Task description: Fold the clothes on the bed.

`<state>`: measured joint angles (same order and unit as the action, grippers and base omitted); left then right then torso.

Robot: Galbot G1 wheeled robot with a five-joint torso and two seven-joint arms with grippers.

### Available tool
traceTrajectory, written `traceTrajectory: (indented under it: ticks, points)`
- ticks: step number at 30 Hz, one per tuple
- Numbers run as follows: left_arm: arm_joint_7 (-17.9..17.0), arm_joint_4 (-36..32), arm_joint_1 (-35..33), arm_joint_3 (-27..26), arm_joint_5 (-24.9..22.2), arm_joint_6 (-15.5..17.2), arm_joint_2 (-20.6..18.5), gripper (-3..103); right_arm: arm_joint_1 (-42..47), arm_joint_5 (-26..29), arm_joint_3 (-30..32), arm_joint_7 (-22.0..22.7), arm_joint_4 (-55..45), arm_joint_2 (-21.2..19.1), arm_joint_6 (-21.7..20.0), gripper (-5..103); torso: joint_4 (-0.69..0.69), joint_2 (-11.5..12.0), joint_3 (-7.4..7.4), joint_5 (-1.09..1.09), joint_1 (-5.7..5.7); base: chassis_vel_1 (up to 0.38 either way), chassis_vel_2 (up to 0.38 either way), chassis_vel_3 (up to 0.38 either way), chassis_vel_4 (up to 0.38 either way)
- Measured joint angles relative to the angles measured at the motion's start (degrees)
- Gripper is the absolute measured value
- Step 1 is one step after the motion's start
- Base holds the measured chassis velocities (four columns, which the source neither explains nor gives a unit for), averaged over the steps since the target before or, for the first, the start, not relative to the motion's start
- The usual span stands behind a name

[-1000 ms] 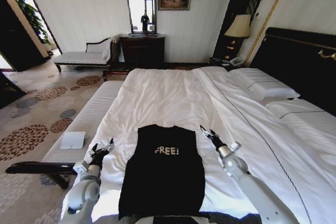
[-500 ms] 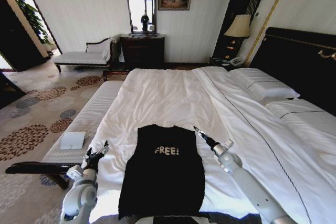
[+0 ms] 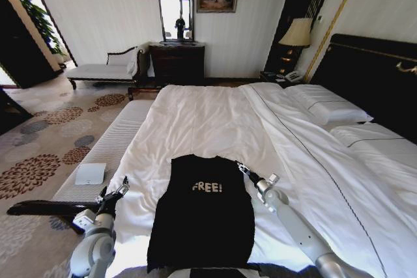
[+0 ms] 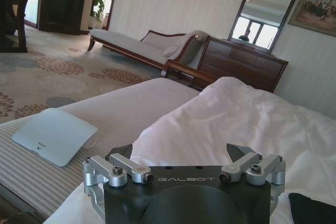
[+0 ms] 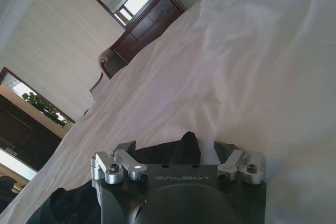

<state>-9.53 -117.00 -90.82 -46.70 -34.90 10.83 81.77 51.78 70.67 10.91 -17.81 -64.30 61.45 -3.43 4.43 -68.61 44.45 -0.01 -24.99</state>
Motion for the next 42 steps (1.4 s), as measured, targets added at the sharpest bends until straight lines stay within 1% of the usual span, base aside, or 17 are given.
traceTrajectory:
  ticks: [4,6,10,12,16,17,18,19,21,27,30,32,33,35,37,38,42]
  points:
    - [0.0,0.6,0.4,0.4,0.0,-0.1,0.0,100,0.3,-0.7,0.3,0.2,0.0,0.5,0.4,65,-0.01,0.0,0.0,0.0,0.0,0.0,0.0,0.0,0.0]
    - [0.0,0.7,0.4,0.4,0.0,-0.1,-0.1,100,0.3,-1.1,0.4,0.2,0.1,0.7,0.5,65,-0.01,0.0,0.0,0.0,0.0,0.0,0.0,0.0,0.0]
    - [0.0,1.3,0.2,-0.3,-0.8,-0.3,-0.9,100,-0.2,-2.8,0.5,0.3,1.7,2.2,2.0,42,-0.01,0.0,0.0,0.01,0.0,0.0,0.0,0.0,0.0]
    - [0.1,1.4,0.0,-0.6,-1.2,-0.4,-1.1,100,-0.3,-3.0,0.5,0.4,1.8,2.4,2.2,42,-0.02,0.0,0.0,0.01,0.0,0.0,0.0,0.0,0.0]
    - [0.3,1.6,0.0,-0.8,-2.9,-0.5,-2.2,100,0.0,-4.1,0.8,1.0,1.2,2.7,3.4,21,-0.02,0.0,0.01,0.0,0.0,0.0,0.0,0.0,0.0]
    - [0.3,1.6,0.0,-0.8,-2.9,-0.5,-2.2,100,0.0,-4.1,0.8,1.0,1.2,2.7,3.4,21,-0.02,0.0,0.01,0.0,0.0,0.0,0.0,0.0,0.0]
    - [0.2,1.5,0.3,-0.4,-4.1,-0.2,-2.6,100,0.2,-4.4,0.9,1.5,0.8,2.9,4.2,16,-0.02,0.0,0.0,0.0,0.0,0.0,0.0,0.0,0.0]
    - [0.1,1.2,0.5,0.0,-5.2,0.2,-2.9,100,0.3,-4.7,1.0,1.9,0.5,3.0,4.8,16,-0.02,0.0,0.01,0.0,0.0,0.0,0.0,0.0,0.0]
    - [-0.2,0.6,1.5,1.4,-9.0,2.0,-3.9,100,0.5,-5.2,1.3,3.3,-0.9,3.3,6.6,5,-0.02,0.0,0.0,0.02,0.0,0.0,0.0,0.0,0.0]
    - [-0.6,3.6,6.3,5.3,-11.8,5.0,-6.4,100,1.6,-5.8,2.0,5.3,-5.0,2.4,8.6,1,-0.02,0.0,0.0,0.01,0.0,0.0,0.0,0.0,0.0]
    - [-0.1,7.7,11.2,8.7,-12.6,6.7,-7.7,100,2.6,-6.3,2.4,5.5,-7.2,1.0,9.2,1,-0.02,0.0,0.01,0.0,0.0,0.0,0.0,0.0,0.0]
    - [-0.4,12.0,16.7,13.0,-14.0,7.8,-9.0,100,3.2,-6.7,2.6,5.6,-8.4,0.1,9.2,1,-0.01,0.0,0.01,0.0,0.0,0.0,0.0,0.0,0.0]
    - [-0.4,12.0,16.7,13.0,-14.0,7.8,-9.0,100,3.2,-6.7,2.6,5.6,-8.4,0.1,9.2,1,-0.01,0.0,0.01,0.0,0.0,0.0,0.0,0.0,0.0]
    - [-0.8,15.0,20.4,15.8,-15.0,8.1,-9.9,100,3.3,-6.9,2.8,5.6,-8.6,-0.1,9.3,1,0.01,0.0,0.01,0.01,0.0,0.0,0.0,0.0,0.0]
    - [-1.5,20.1,25.5,19.6,-16.0,8.2,-10.4,100,3.5,-7.4,2.9,5.6,-8.6,-0.1,9.5,1,-0.01,0.0,0.01,0.01,-0.01,0.0,0.0,0.0,0.0]
    - [-1.5,20.1,25.5,19.6,-16.0,8.2,-10.4,100,3.5,-7.4,2.9,5.6,-8.6,-0.1,9.5,1,-0.01,0.0,0.01,0.01,-0.01,0.0,0.0,0.0,0.0]
    - [-1.8,28.5,32.1,24.3,-16.4,7.3,-9.2,100,3.7,-8.0,2.9,5.6,-8.5,0.4,9.7,1,-0.01,0.0,0.01,0.01,0.0,0.0,0.0,0.0,0.0]
